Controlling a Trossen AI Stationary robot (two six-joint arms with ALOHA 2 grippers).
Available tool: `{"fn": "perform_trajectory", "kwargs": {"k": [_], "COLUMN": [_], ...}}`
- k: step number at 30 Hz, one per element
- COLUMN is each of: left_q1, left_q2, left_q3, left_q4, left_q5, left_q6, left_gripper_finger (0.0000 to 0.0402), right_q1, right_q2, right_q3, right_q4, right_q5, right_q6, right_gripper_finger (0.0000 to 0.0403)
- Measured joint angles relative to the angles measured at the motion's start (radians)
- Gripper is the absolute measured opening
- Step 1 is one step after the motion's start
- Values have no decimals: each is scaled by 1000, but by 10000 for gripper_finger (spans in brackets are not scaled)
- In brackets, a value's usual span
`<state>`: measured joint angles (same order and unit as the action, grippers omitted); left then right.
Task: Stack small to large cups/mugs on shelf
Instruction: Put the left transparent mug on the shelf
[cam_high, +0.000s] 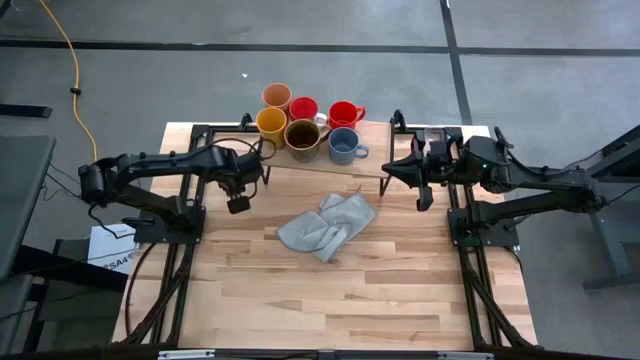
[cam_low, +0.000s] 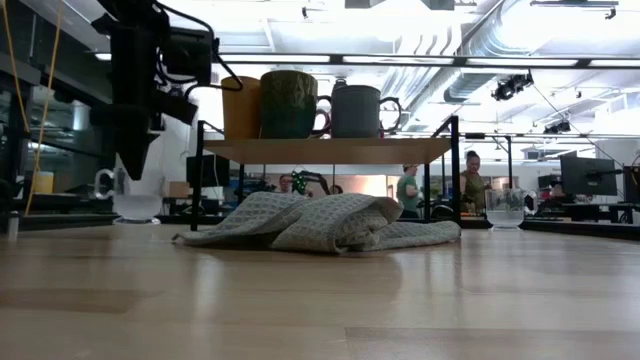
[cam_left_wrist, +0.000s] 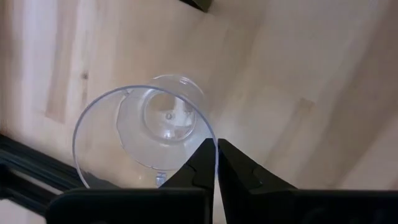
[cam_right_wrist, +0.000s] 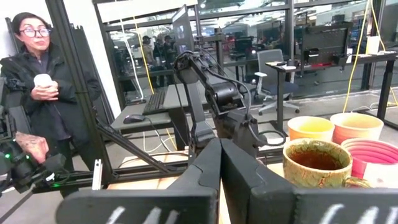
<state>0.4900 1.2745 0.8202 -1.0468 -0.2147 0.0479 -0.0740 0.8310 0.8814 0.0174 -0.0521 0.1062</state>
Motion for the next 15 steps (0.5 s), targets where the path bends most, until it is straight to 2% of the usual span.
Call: {"fn": "perform_trajectory", "kwargs": {"k": [11,15], "left_q1": [-5,-57], "left_q2": [-20,-21], "left_q3": [195,270], "left_q4": [-156,-207], "left_q5": [193,224], "left_q6": [-35,-81], "left_gripper_finger": [0,0], "right_q1": [0,2], "right_q2": [0,0], "right_q3": [0,0], "right_q4": [2,2], "right_q5": [0,-1], "right_q6": [-1,-1], "right_gripper_finger": [0,0]}}
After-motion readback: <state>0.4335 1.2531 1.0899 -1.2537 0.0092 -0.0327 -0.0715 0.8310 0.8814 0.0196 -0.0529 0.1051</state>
